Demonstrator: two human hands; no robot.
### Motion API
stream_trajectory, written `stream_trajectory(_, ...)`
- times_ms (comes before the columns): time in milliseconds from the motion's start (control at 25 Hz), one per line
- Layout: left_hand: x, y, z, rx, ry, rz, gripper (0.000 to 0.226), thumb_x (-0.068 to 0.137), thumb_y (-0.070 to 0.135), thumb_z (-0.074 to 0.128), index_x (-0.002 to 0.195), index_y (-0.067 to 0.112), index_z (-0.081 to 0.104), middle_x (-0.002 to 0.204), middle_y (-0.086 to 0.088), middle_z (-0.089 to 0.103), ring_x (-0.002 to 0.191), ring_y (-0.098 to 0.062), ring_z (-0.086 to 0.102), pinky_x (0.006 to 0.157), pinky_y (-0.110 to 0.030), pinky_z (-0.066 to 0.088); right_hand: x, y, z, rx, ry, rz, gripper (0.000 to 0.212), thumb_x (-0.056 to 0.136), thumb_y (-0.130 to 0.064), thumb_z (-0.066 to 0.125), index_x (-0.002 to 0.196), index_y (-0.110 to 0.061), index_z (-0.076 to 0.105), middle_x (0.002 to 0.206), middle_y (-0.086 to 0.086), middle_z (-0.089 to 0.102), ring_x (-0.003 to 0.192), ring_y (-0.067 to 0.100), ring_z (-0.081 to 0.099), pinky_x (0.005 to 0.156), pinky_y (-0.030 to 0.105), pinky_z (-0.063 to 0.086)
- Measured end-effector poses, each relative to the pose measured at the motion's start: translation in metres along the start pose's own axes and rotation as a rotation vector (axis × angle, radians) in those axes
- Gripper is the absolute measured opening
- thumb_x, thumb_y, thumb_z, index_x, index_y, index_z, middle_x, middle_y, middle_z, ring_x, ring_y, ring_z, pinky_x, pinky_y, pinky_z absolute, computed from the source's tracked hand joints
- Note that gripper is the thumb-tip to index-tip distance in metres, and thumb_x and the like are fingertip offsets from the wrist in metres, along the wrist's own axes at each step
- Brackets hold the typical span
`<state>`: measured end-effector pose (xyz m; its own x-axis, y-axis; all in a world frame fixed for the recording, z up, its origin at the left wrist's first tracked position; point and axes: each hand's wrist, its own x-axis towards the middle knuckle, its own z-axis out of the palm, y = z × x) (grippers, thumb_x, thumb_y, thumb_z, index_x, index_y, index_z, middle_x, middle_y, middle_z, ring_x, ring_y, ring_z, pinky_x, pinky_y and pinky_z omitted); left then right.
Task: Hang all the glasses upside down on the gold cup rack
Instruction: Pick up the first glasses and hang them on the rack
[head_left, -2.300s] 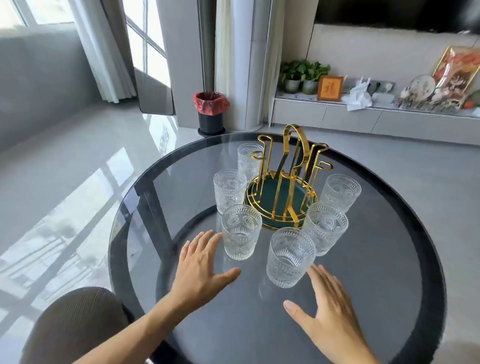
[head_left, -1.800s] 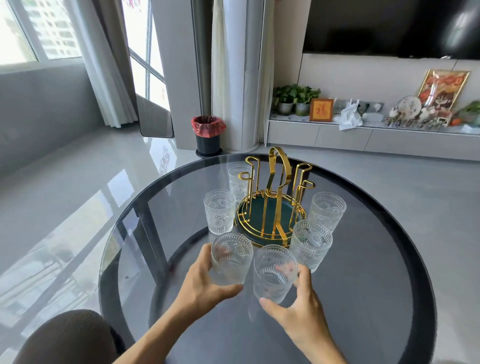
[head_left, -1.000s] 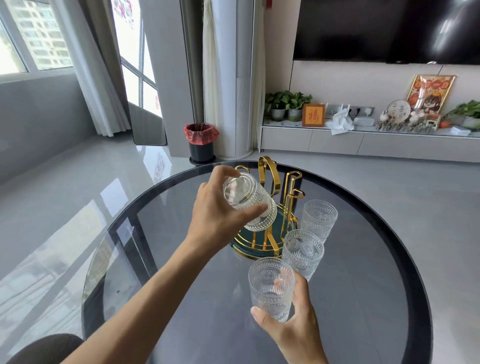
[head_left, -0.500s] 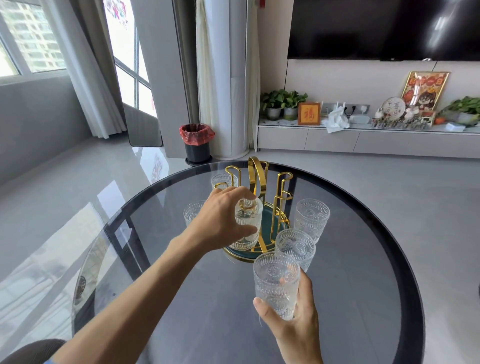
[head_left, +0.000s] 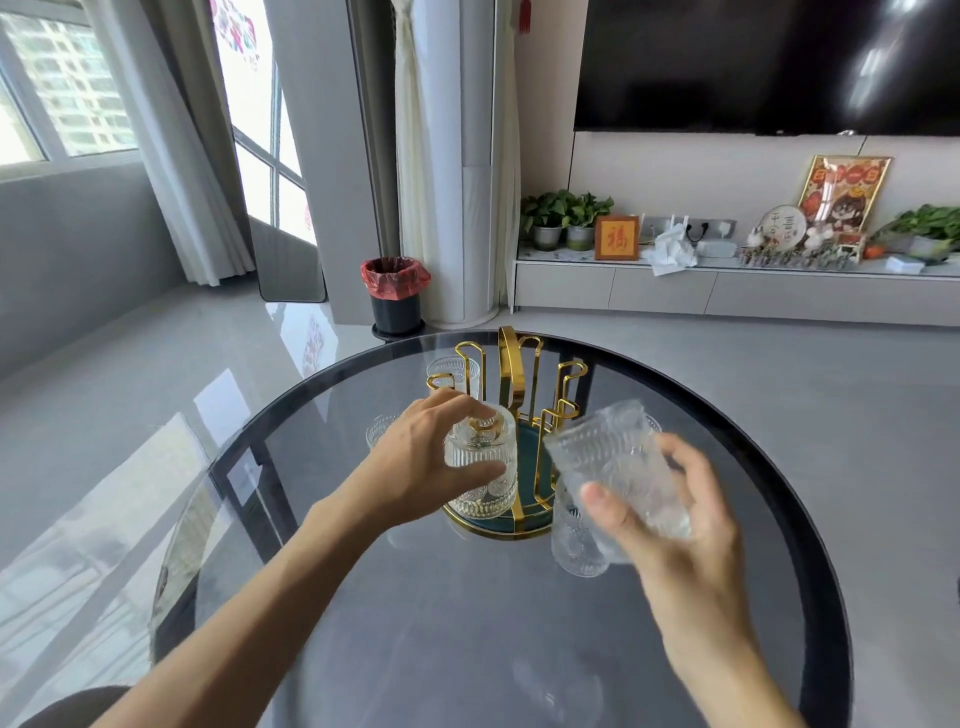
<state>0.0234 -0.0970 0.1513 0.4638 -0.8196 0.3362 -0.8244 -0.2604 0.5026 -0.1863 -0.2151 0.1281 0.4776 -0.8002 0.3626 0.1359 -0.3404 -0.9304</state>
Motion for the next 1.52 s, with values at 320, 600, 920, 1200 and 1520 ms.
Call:
stream_trajectory(320, -0.006, 0.007, 0.02, -0.085, 0.164, -0.042, 0.042, 0.082, 0.045, 0.072, 0.115, 0.022, 0.062, 0.123, 0.005, 0.061, 0.109, -0.016, 0.059, 0.089, -0.036, 0.052, 0.09, -0.047, -0.014, -0.524, -0.041, -0.062, 0.068, 0.053, -0.06, 0.084, 0.108, -0.035, 0.052, 0.11, -0.01, 0.056, 0.1, 0.014, 0.051, 0.077, 0.032, 0.038)
stream_trajectory(600, -0.008, 0.007, 0.021, -0.102, 0.17, -0.039, 0.042, 0.081, 0.045, 0.072, 0.114, 0.022, 0.061, 0.121, 0.006, 0.061, 0.109, -0.014, 0.059, 0.09, -0.034, 0.052, 0.11, -0.028, 0.033, -0.777, -0.134, -0.289, 0.065, 0.058, -0.048, 0.086, 0.1, -0.025, 0.043, 0.107, -0.001, 0.054, 0.093, 0.023, 0.053, 0.071, 0.031, 0.037)
stream_trajectory(920, -0.008, 0.004, 0.023, -0.115, 0.187, -0.012, 0.041, 0.082, 0.043, 0.072, 0.114, 0.021, 0.061, 0.12, 0.005, 0.061, 0.108, -0.013, 0.058, 0.09, -0.032, 0.051, 0.111, 0.0, 0.044, -0.827, -0.437, -0.265, 0.048, 0.065, -0.038, 0.086, 0.091, -0.027, 0.047, 0.099, -0.008, 0.059, 0.09, 0.021, 0.057, 0.066, 0.032, 0.042)
stream_trajectory(1200, -0.007, -0.001, 0.029, -0.13, 0.207, -0.018, 0.04, 0.082, 0.043, 0.072, 0.114, 0.022, 0.061, 0.121, 0.007, 0.06, 0.108, -0.012, 0.058, 0.087, -0.026, 0.047, 0.11, 0.002, 0.031, -0.765, -0.541, -0.166, 0.037, 0.071, -0.04, 0.08, 0.091, -0.036, 0.049, 0.095, -0.008, 0.063, 0.091, 0.023, 0.06, 0.067, 0.032, 0.046)
stream_trajectory(1520, -0.04, -0.016, 0.055, -0.342, 0.261, -0.057, 0.086, 0.075, 0.037, 0.075, 0.147, 0.033, 0.028, 0.154, 0.007, 0.037, 0.137, -0.008, 0.038, 0.11, -0.03, 0.033, 0.027, 0.051, 0.01, -0.411, -0.077, -0.103, 0.082, 0.075, -0.06, 0.068, 0.145, -0.041, 0.03, 0.161, -0.008, 0.024, 0.145, 0.007, 0.023, 0.111, 0.029, 0.024)
